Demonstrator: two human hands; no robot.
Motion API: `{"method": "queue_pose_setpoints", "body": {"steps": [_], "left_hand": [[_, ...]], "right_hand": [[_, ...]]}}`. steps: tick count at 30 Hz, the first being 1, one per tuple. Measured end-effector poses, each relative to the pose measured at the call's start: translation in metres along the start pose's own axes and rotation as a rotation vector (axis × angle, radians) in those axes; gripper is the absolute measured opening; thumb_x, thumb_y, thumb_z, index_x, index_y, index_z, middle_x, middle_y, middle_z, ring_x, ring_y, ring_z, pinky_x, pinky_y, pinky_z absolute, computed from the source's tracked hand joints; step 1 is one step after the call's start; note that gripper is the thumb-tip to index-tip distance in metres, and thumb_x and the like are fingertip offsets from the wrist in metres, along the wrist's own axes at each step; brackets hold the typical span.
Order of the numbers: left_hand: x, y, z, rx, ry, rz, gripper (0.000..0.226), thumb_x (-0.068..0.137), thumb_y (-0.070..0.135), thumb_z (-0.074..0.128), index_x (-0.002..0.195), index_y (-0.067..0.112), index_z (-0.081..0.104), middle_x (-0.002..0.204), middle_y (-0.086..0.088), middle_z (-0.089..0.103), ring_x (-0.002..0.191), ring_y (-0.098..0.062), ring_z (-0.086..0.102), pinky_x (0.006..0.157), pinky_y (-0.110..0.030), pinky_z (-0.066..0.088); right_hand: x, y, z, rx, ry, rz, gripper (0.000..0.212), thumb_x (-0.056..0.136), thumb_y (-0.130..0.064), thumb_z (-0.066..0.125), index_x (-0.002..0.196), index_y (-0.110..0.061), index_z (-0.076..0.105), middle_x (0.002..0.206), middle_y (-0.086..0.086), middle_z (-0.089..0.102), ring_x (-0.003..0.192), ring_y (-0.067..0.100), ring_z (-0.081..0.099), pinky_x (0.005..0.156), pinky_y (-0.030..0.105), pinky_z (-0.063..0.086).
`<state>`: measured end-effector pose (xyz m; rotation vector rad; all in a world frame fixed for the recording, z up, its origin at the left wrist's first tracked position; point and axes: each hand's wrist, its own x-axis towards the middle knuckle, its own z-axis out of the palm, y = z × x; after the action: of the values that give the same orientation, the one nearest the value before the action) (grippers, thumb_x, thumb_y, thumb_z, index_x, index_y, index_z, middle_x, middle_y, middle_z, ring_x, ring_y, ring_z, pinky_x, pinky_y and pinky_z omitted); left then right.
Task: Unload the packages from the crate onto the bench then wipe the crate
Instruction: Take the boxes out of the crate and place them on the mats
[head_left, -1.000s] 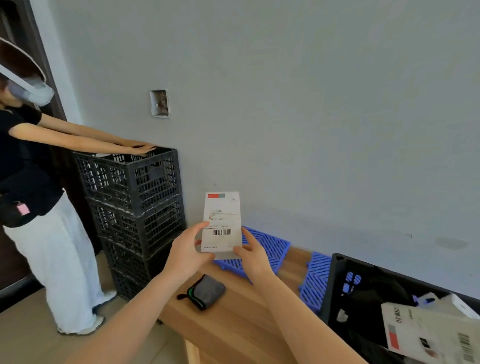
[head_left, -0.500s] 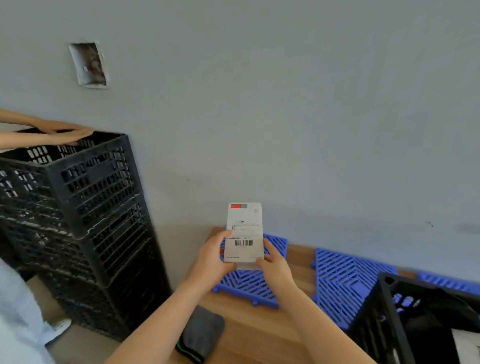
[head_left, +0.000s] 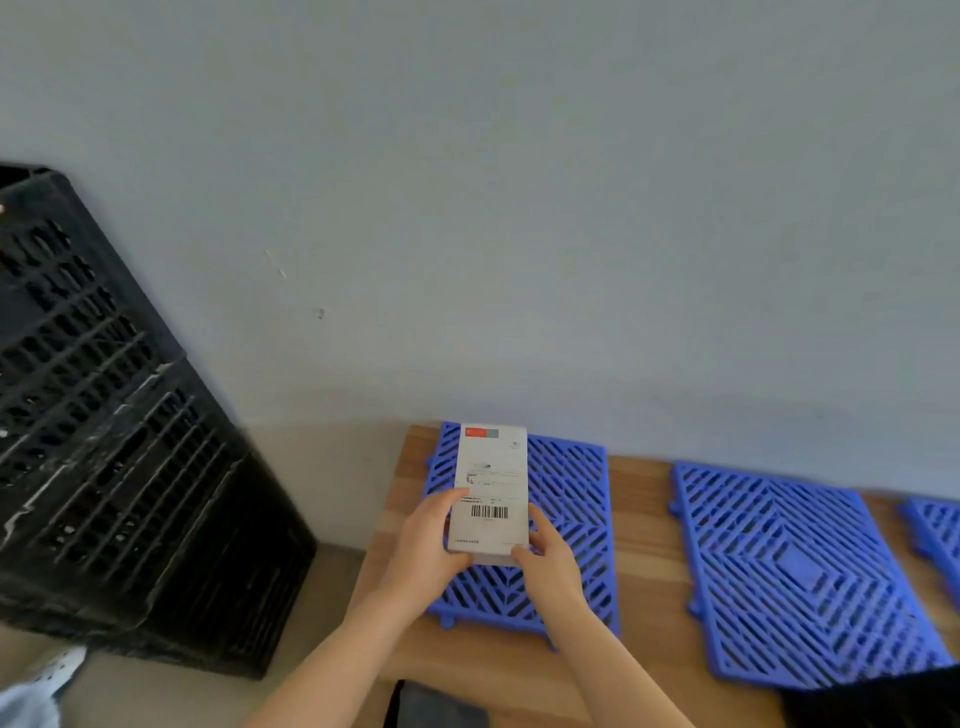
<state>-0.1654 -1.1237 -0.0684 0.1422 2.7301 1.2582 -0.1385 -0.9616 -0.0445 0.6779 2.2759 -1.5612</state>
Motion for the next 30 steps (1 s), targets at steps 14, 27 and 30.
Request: {"method": "queue_pose_setpoints", "body": {"steps": [14,27,30], "left_hand": [[0.053,-0.046,0.015,-0.033,-0.119,-0.029,0.069,0.079,0.006,0.075,0.14,0.023,0.046,0.136,0.01,0.046,0.122,0.0,0.042,0.099,-0.014,0.04],[0.075,-0.049,0.011,0.033,-0.134,0.018,0.067,0.08,0.006,0.074,0.14,0.017,0.046,0.141,0.002,0.042,0.12,-0.001,0.039,0.099,-0.013,0.033],[0.073,-0.045,0.01,0.056,-0.148,0.016,0.07,0.08,0.009,0.074,0.142,0.016,0.043,0.143,0.002,0.038,0.125,-0.006,0.04,0.099,-0.015,0.033]], "right_hand": [[0.058,0.013,0.04,0.078,0.052,0.066,0.056,0.098,-0.007,0.045,0.146,-0.032,0.032,0.13,-0.003,0.057,0.072,-0.003,0.051,0.072,0.03,0.052],[0.083,0.014,0.048,0.04,0.046,0.056,0.058,0.099,-0.011,0.044,0.15,-0.032,0.025,0.134,-0.005,0.054,0.073,-0.002,0.052,0.057,0.015,0.045],[0.08,0.012,0.044,0.007,0.032,0.046,0.058,0.1,-0.015,0.043,0.151,-0.032,0.021,0.135,-0.004,0.052,0.073,0.004,0.055,0.055,0.018,0.046]]}}
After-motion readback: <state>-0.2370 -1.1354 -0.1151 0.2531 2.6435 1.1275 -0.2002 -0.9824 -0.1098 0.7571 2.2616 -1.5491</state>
